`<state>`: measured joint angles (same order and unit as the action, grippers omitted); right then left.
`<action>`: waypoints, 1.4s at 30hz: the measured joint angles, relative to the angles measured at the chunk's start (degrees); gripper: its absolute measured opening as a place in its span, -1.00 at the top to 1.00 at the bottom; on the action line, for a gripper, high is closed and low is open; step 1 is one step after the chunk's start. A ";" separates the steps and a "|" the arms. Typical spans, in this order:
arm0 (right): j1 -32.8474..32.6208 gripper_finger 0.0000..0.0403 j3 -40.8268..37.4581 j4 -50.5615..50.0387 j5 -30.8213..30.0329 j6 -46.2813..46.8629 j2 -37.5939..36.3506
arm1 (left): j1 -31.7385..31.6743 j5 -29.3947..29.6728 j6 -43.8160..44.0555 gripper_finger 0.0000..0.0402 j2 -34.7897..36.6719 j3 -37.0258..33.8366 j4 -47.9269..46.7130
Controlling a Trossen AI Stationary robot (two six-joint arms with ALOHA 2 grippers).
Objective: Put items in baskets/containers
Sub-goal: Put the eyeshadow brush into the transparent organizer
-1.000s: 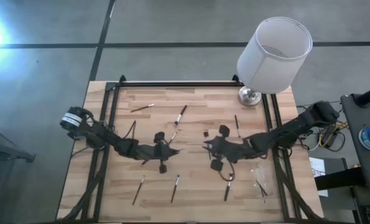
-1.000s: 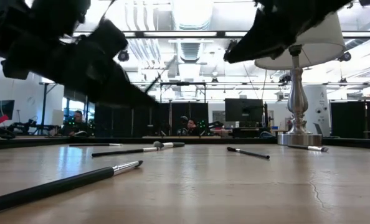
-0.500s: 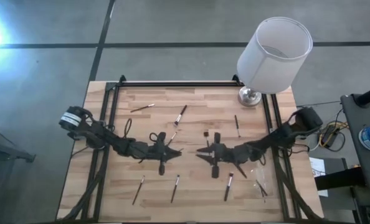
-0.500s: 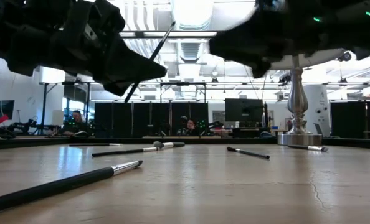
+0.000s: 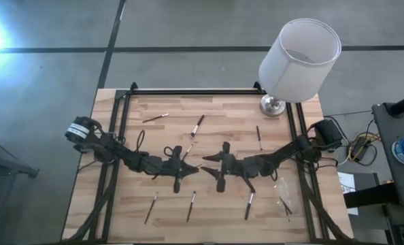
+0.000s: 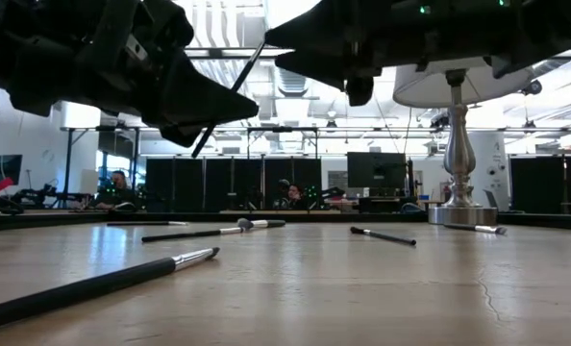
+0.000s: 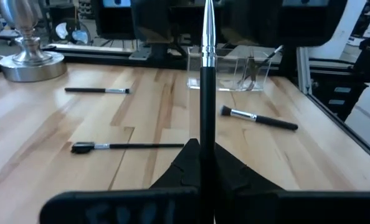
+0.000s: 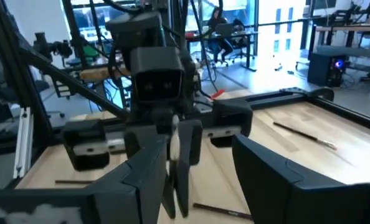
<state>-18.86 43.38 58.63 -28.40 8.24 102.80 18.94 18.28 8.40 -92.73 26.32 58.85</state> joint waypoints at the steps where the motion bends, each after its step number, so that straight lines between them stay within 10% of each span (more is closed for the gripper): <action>1: 0.03 0.16 0.20 -0.02 0.11 -0.18 0.00 | 0.00 -0.05 0.00 0.97 0.00 -0.06 0.02; 22: 0.78 0.92 4.04 -4.43 3.62 -2.70 0.46 | -0.02 -0.24 0.09 0.97 -0.02 0.05 0.13; 42: -2.16 0.96 5.94 -32.30 3.38 1.26 -11.42 | -0.04 -0.41 3.68 0.53 1.06 -0.23 -1.16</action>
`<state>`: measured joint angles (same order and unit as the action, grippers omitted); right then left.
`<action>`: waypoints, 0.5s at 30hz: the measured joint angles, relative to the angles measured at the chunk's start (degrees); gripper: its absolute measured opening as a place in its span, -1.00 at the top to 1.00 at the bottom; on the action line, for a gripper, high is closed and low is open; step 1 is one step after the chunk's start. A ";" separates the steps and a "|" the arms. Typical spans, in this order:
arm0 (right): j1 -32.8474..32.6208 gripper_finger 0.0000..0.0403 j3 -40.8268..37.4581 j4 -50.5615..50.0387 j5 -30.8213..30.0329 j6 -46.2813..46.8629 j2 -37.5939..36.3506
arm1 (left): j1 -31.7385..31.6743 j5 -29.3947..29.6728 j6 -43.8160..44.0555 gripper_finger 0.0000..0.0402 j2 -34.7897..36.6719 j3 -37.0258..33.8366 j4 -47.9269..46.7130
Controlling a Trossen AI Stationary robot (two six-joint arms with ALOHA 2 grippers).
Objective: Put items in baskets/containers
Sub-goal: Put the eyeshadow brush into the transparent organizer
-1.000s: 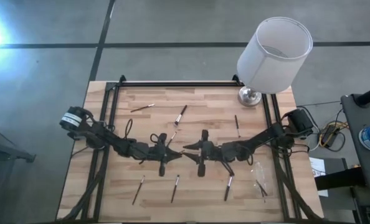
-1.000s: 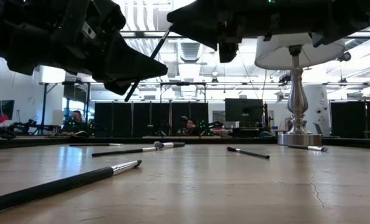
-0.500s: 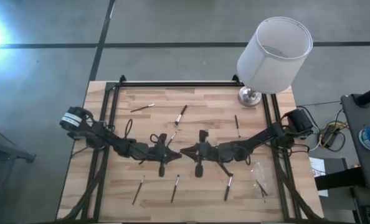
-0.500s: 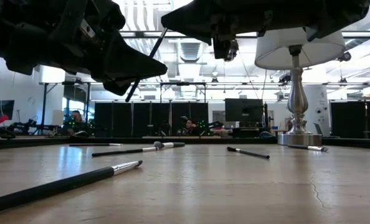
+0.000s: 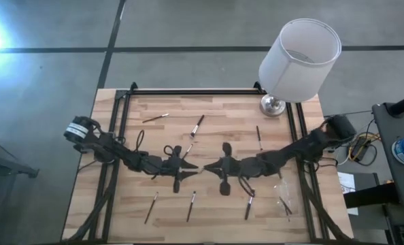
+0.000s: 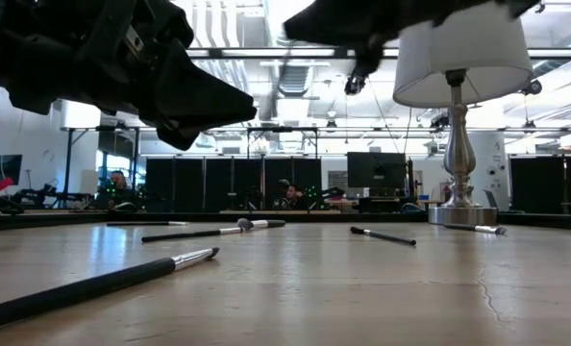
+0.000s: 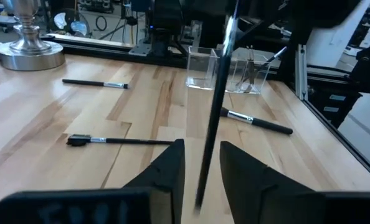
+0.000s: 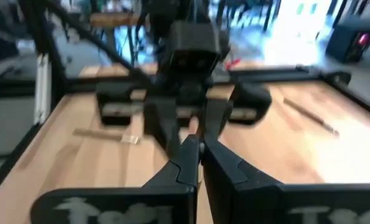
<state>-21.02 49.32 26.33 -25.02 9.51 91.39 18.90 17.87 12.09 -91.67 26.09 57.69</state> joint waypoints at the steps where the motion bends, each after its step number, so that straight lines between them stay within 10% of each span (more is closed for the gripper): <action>1: -0.73 0.96 0.12 -4.24 -0.07 1.06 -2.01 | 0.01 -0.04 -0.11 0.53 0.15 -0.07 -0.23; 15: -24.84 0.96 12.27 -63.64 -8.08 33.23 -20.43 | 0.02 -2.35 -1.17 0.52 0.21 -0.16 -0.70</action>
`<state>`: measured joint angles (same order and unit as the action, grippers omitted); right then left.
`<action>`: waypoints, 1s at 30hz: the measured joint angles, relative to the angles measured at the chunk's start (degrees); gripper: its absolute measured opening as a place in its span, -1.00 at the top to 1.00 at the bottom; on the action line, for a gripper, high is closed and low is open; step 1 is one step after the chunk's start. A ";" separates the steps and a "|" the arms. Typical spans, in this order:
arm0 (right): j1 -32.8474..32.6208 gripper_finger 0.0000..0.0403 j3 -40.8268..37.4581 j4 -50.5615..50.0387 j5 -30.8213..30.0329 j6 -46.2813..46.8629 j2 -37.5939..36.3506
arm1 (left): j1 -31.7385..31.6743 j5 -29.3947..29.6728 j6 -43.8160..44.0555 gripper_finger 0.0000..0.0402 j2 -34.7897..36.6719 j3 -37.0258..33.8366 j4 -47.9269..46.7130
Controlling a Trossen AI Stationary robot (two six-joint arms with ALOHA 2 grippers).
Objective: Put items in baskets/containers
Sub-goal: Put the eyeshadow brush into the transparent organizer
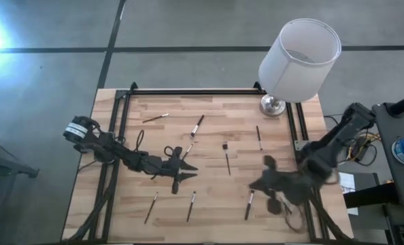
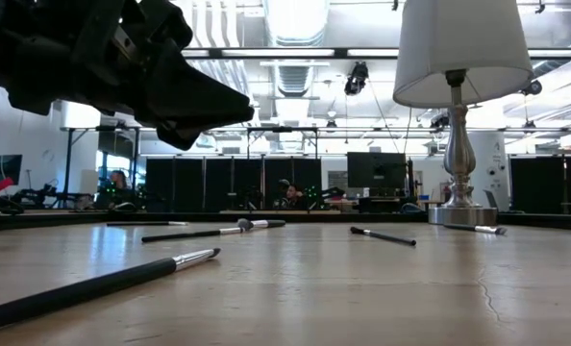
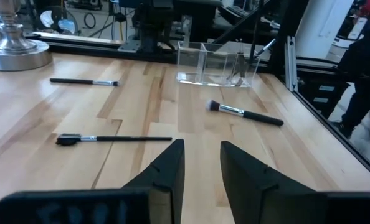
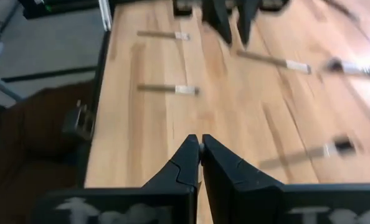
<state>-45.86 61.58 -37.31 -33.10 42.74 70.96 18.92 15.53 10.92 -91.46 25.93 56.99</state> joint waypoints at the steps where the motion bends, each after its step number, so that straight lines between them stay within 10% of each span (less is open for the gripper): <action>1: -2.29 0.96 1.41 -4.01 -1.03 4.09 0.04 | 0.00 0.00 -0.01 0.52 0.00 0.00 -0.04; 12: -18.82 0.96 9.13 -31.07 -2.51 39.03 5.36 | 0.00 0.07 -0.07 0.52 -0.01 -0.02 -0.15; 30: -23.18 0.90 8.37 -35.90 2.46 48.89 10.67 | 0.00 0.15 -0.06 0.52 0.00 -0.02 -0.68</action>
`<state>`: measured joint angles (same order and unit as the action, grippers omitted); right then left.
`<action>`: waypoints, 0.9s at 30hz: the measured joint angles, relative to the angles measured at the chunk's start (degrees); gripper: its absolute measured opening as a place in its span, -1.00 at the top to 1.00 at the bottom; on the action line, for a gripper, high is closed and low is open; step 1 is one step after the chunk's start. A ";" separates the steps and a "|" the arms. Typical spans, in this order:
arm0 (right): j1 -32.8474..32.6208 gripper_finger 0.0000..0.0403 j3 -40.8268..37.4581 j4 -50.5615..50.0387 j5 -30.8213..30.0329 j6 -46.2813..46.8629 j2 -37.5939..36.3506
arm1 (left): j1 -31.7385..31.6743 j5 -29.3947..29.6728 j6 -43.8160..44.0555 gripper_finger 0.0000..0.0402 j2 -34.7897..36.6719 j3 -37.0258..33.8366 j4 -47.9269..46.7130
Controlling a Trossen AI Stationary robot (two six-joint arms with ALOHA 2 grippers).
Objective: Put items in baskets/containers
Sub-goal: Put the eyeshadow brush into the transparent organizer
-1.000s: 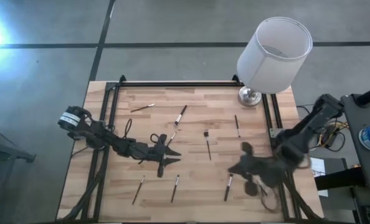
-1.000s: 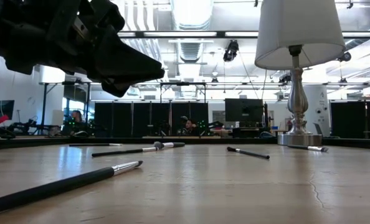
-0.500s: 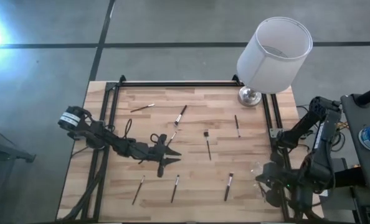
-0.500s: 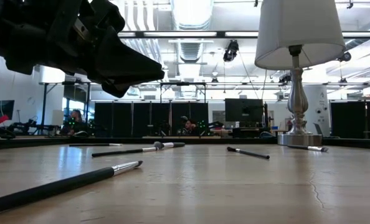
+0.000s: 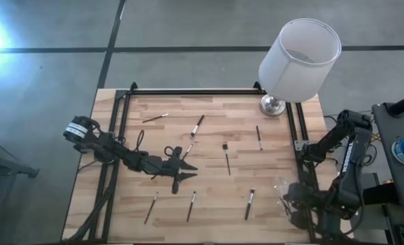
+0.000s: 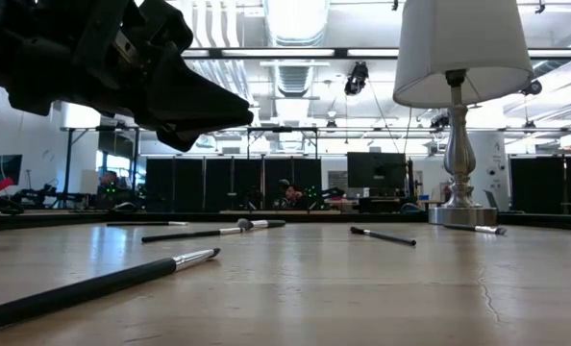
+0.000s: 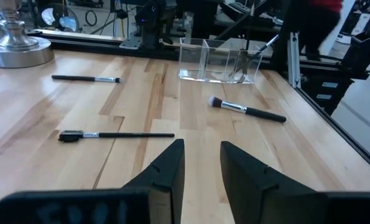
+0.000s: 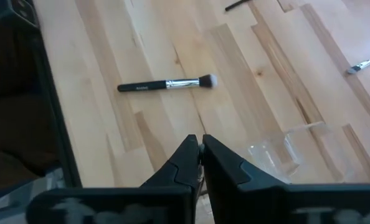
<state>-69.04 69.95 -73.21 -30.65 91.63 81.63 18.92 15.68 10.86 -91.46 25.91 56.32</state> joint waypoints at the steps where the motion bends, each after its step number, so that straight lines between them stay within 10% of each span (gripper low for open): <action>1: 0.02 0.88 0.00 -0.02 0.52 0.25 0.20 | 0.00 0.00 0.02 0.52 -0.01 0.00 0.01; 17: 0.04 0.59 1.86 -1.75 3.68 2.20 -0.16 | -0.07 0.00 0.02 0.52 0.00 0.00 -0.74; 27: 0.42 0.95 2.39 -3.89 -21.15 -18.46 -4.44 | -0.07 0.88 -0.57 0.63 0.00 0.35 -0.68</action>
<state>-68.62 72.35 -77.10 -51.80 73.16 77.19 18.85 16.57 10.28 -91.46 26.27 55.64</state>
